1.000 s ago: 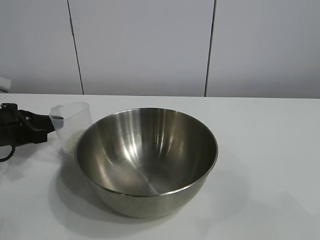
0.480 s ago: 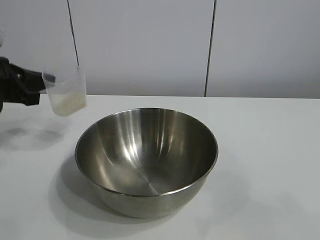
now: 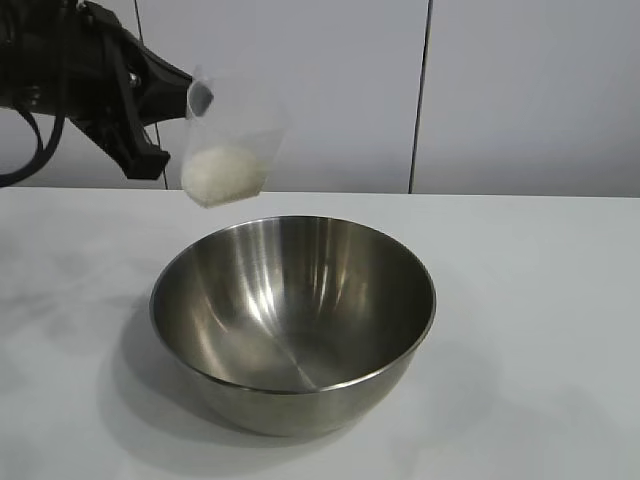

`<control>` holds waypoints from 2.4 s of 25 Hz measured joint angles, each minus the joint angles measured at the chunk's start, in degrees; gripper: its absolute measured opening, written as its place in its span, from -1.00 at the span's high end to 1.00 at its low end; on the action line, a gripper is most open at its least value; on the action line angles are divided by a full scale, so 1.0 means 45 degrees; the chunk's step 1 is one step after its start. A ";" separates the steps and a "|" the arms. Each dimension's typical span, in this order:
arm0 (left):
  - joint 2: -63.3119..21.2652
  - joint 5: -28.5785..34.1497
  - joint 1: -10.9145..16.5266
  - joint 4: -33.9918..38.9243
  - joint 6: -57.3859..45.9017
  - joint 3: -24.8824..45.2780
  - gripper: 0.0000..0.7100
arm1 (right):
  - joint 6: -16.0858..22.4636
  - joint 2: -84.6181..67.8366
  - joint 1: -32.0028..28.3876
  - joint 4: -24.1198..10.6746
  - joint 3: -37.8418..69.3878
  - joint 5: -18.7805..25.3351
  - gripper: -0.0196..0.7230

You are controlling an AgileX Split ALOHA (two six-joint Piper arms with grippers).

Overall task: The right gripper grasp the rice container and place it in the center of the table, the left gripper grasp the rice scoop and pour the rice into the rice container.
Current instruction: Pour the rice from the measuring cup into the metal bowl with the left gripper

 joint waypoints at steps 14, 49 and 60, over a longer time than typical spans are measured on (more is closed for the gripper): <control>0.0000 0.0984 -0.4104 -1.6415 1.9367 0.0065 0.98 | 0.0000 0.0000 0.0000 0.0000 0.0000 0.0000 -0.36; 0.0205 -0.4747 -0.7132 -2.2645 3.7508 0.0976 0.98 | 0.0000 0.0000 0.0000 0.0000 0.0000 -0.0014 -0.36; 0.0205 -0.4747 -0.7132 -2.2873 3.8097 0.0976 0.98 | 0.0000 0.0000 0.0000 0.0003 0.0000 0.0001 -0.36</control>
